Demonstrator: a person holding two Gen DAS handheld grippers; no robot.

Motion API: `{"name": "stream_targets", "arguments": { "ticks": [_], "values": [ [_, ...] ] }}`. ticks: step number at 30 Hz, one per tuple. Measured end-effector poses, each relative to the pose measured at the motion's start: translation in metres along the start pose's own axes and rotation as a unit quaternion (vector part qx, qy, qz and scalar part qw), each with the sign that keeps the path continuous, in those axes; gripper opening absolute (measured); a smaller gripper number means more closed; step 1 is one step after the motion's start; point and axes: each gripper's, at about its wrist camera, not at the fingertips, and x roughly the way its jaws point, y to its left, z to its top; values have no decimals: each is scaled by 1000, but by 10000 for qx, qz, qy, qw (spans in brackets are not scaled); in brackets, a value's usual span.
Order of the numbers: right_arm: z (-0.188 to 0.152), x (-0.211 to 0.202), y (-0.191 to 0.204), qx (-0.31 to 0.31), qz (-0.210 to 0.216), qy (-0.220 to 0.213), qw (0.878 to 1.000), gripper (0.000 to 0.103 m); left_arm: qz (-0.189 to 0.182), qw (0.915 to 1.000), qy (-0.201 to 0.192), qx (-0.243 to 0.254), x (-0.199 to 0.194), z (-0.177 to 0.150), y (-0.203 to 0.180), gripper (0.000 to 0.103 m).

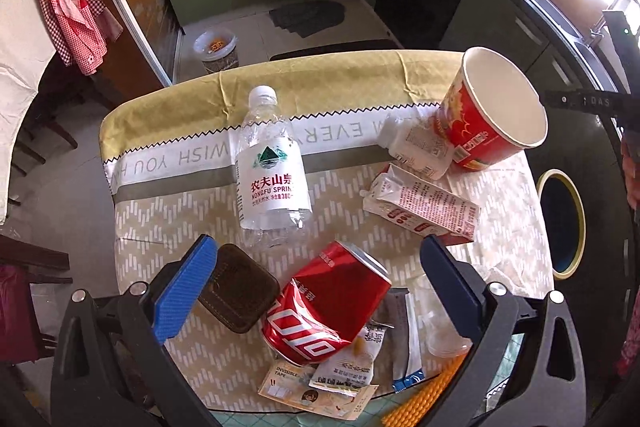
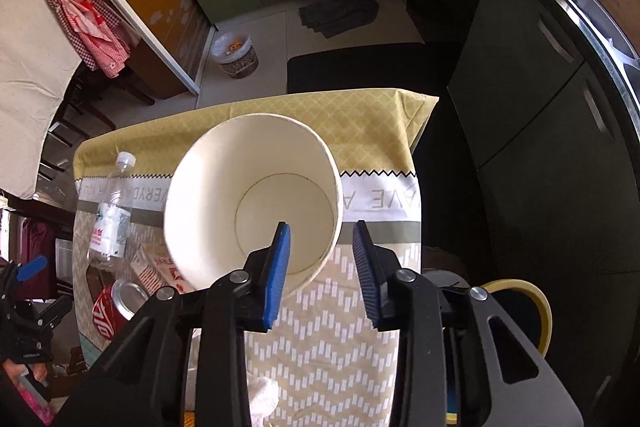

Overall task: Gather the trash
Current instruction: 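Grasp the red-and-white paper bucket rim with the right gripper, then drop the paper bucket in the bin with right gripper while left grasps water bottle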

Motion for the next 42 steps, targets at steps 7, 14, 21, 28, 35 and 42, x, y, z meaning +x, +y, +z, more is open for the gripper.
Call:
{"name": "stream_targets", "arguments": {
  "ticks": [7,14,21,28,35,42],
  "values": [
    [24,43,-1,72,-340,399,9986,22,47,9998,196,15,23,12,10,97],
    [22,65,-2,43,-339,607,9976,7,30,9995,301,-11,36,18,16,97],
    [17,37,-7,99,-166,307,9993,5,26,9993,375,-41,36,17,22,97],
    [-20,-30,-45,214,88,-32,9997,5,56,9978,607,-244,51,28,28,97],
    [-99,-59,-129,733,-117,27,9972,5,146,9931,1060,-486,95,42,42,97],
    [-161,-43,-202,1332,-166,189,9908,5,-16,9894,1232,-764,119,49,56,76]
  ]
}}
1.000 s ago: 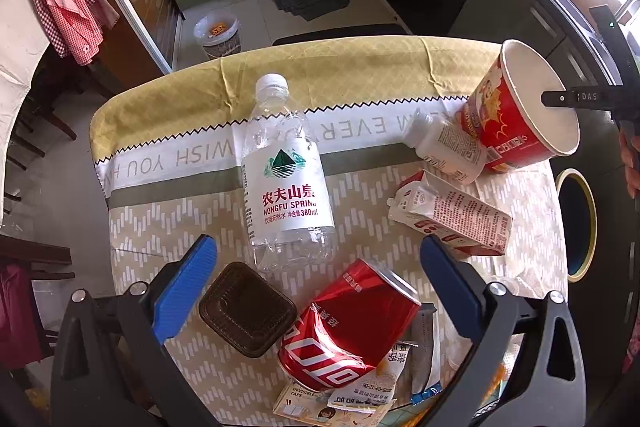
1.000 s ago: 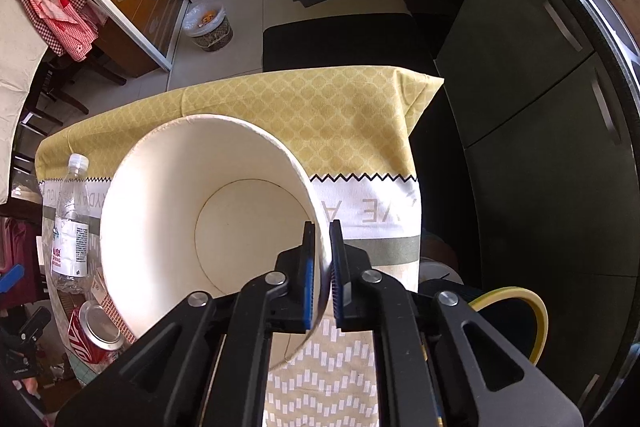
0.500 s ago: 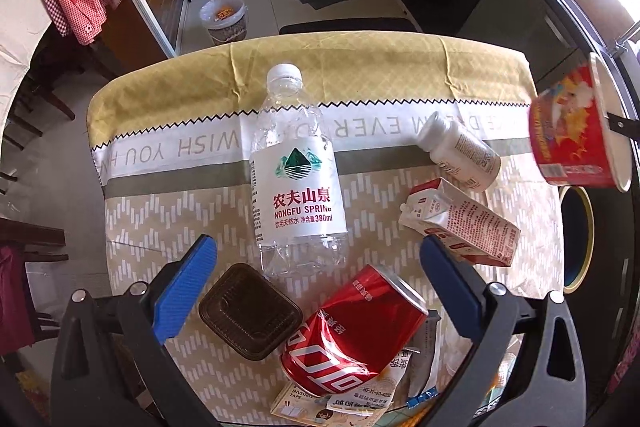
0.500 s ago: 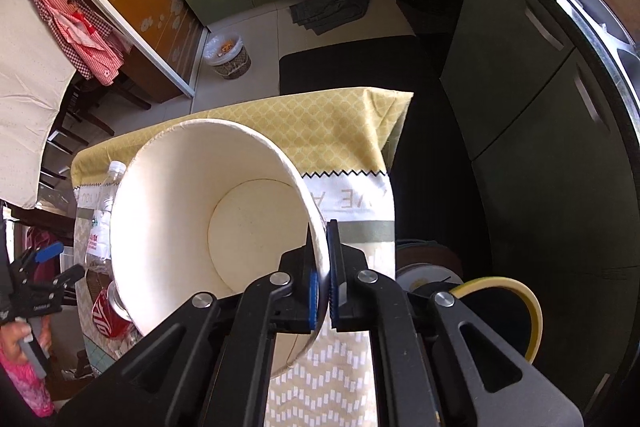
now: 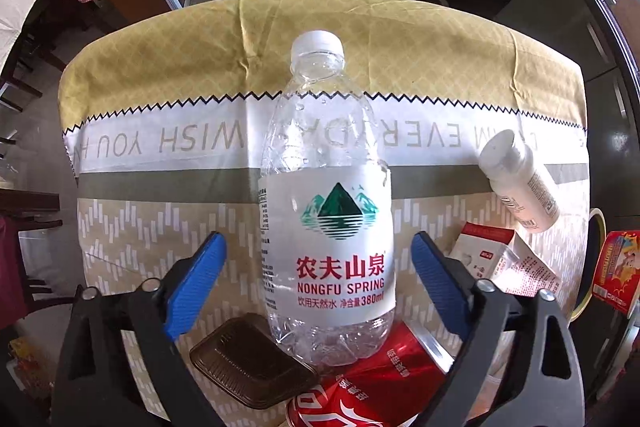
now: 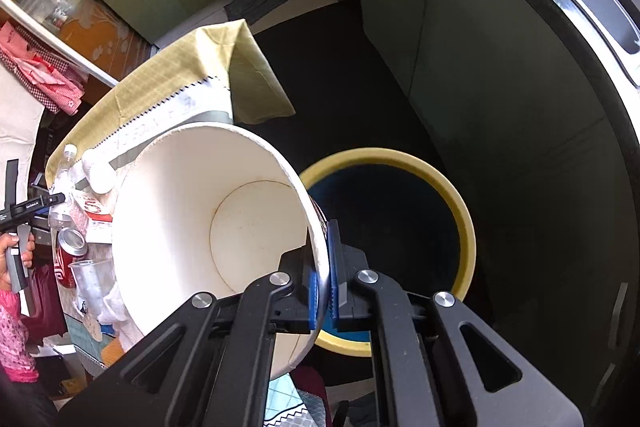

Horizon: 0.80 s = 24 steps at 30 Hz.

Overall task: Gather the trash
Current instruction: 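Drop the paper bucket in the bin with right gripper while left grasps water bottle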

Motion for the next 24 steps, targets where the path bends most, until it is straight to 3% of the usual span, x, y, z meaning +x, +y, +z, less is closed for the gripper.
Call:
{"name": "stream_targets", "arguments": {
  "ticks": [5,16,19,20,21,24],
  "values": [
    [-11,27,-32,231,-199,110,9995,5,1,9999,97,-41,9,3,2,64],
    [-27,91,-78,541,-558,451,9960,6,67,9994,-245,229,-2,-13,-12,62],
    [-28,104,-89,629,-568,531,9950,15,60,9990,-317,294,-11,-16,-16,62],
    [-28,107,-92,683,-618,524,9944,27,67,9989,-340,319,-14,-16,-18,62],
    [-26,109,-92,710,-665,517,9939,32,71,9987,-352,350,-17,-15,-17,62],
    [-27,105,-99,760,-594,428,9944,32,89,9983,-382,422,-24,-16,-19,62]
  ]
}}
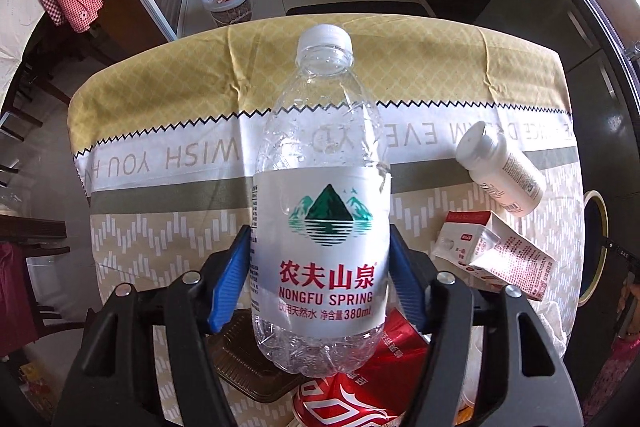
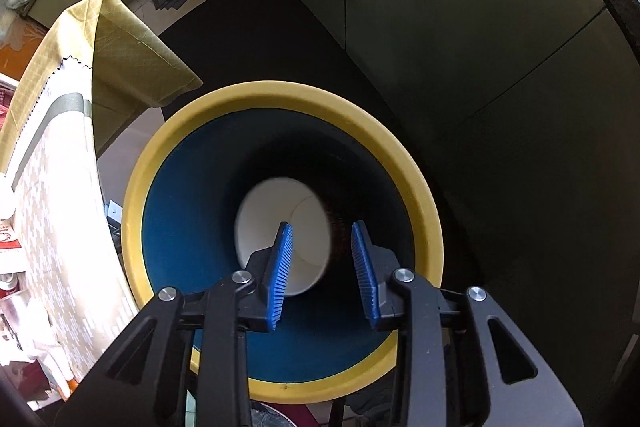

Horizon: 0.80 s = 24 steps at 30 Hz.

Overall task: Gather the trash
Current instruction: 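Drop the paper bucket in the bin with right gripper while left grasps water bottle, then carry the water bottle over the bin and open the left gripper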

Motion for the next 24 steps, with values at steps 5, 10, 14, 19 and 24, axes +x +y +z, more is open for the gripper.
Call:
{"name": "stream_targets", "arguments": {
  "ticks": [5,10,14,19,24],
  "values": [
    [-16,-20,-5,-100,305,-184,9993,32,-11,9998,-141,131,-21,-4,-5,62],
    [-44,-37,-9,-261,720,-342,9965,32,-15,9983,-365,450,-55,-12,-22,62],
    [-71,-44,-13,-342,983,-406,9937,32,-84,9950,-487,871,-81,-24,-55,62],
    [-100,-55,-24,-341,1109,-526,9918,32,-388,9834,-490,1703,-97,-43,-140,62],
    [-113,-66,-47,-203,1122,-716,9909,34,-828,9590,-171,2705,-84,-68,-260,63]
  ]
}}
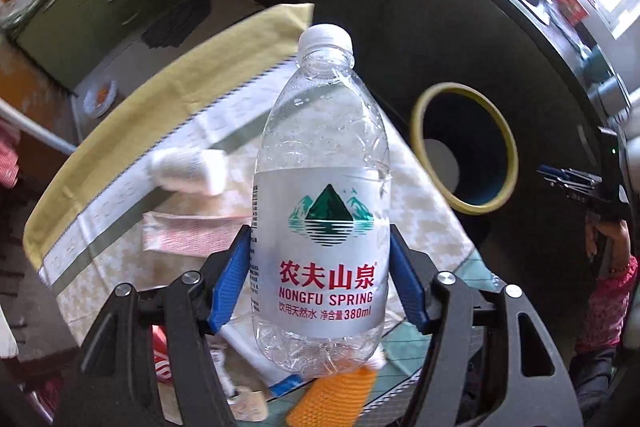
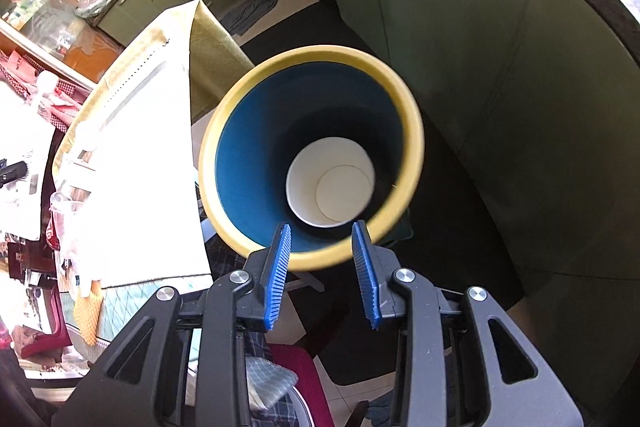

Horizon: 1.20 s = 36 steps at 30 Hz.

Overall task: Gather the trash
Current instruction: 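Carry the water bottle over the bin and open the left gripper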

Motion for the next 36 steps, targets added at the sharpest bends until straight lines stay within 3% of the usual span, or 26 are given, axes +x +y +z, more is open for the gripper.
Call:
{"name": "stream_targets", "arguments": {
  "ticks": [7,13,20,25,30,36],
  "values": [
    [-28,-19,-27,242,-90,-145,9996,34,-511,9929,326,1026,79,54,-146,63],
    [-52,-27,-47,341,-91,-101,9993,34,-488,9914,366,1160,138,78,-200,63],
    [-60,-32,-50,295,-36,-92,9995,34,-431,9920,495,1083,182,79,-214,63],
    [-61,-38,-46,188,-8,-78,9998,38,-426,9919,444,1112,184,74,-223,63],
    [-62,-42,-30,12,17,-78,10000,38,-503,9899,381,1272,163,65,-217,64],
    [-54,-46,0,-325,56,-87,9994,38,-437,9922,189,1149,108,48,-167,70]
  ]
}}
